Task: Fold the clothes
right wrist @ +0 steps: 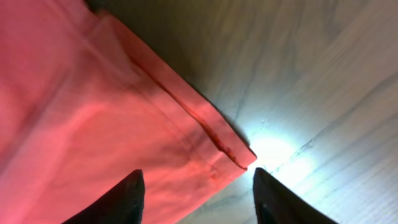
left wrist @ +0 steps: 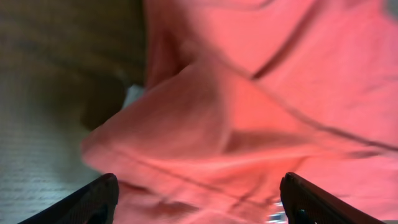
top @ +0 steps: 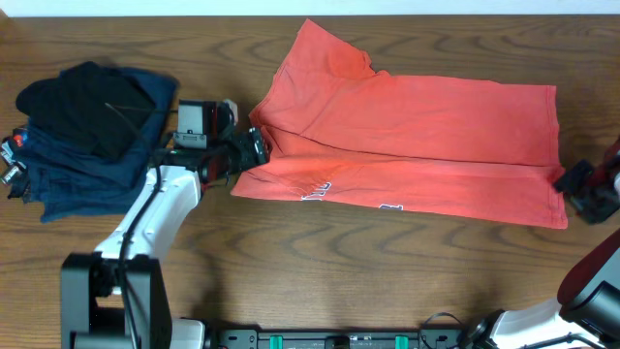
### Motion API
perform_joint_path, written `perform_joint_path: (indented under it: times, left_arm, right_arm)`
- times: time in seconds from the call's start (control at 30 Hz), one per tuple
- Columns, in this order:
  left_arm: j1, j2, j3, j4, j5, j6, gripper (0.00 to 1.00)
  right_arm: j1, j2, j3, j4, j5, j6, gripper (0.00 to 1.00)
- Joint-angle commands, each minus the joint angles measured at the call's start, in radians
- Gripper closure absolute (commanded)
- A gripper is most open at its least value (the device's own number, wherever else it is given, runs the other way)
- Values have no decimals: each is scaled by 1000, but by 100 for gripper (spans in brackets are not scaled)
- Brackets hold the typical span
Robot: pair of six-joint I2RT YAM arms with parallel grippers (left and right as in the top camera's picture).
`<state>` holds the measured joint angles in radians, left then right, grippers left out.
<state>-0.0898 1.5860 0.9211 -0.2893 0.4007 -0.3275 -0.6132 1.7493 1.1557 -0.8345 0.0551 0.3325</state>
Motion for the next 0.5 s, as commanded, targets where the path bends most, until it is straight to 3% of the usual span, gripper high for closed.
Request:
perform_joint_path:
  times: [0.0, 0.1, 0.3, 0.33, 0.47]
  left_arm:
    - [1, 58, -28, -1, -54, 64, 16]
    - [1, 112, -29, -2, -55, 64, 15]
    - [1, 194, -29, -6, -54, 64, 16]
    - [1, 202, -29, -16, -54, 64, 17]
    - [1, 208, -29, -84, -54, 64, 25]
  right_arm:
    - [-4, 5, -99, 55, 35, 11, 41]
    - [-3, 5, -170, 142, 30, 10, 34]
    - [-3, 5, -247, 238, 31, 11, 41]
    - [-3, 5, -251, 242, 31, 11, 46]
    - [-4, 5, -254, 244, 33, 11, 82]
